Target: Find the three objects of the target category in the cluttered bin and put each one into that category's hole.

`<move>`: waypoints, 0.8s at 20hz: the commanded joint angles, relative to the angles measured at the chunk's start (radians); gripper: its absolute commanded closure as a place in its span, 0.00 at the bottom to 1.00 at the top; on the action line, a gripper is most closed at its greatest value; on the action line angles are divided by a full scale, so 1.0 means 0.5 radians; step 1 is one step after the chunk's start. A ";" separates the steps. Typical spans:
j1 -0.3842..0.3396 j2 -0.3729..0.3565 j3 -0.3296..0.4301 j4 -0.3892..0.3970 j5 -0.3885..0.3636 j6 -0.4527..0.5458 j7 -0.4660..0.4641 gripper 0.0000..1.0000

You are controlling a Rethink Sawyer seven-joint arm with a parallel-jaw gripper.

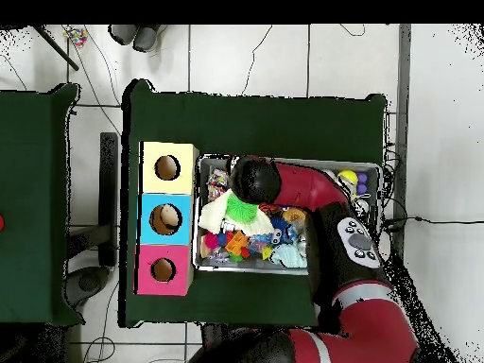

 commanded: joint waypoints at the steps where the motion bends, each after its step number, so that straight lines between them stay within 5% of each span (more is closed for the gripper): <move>1: -0.114 0.032 0.188 0.186 -0.141 -0.088 -0.025 0.00; 7: -0.081 0.002 0.103 0.217 -0.241 -0.170 0.077 0.00; 16: 0.115 -0.024 -0.104 0.122 -0.227 0.007 0.228 0.00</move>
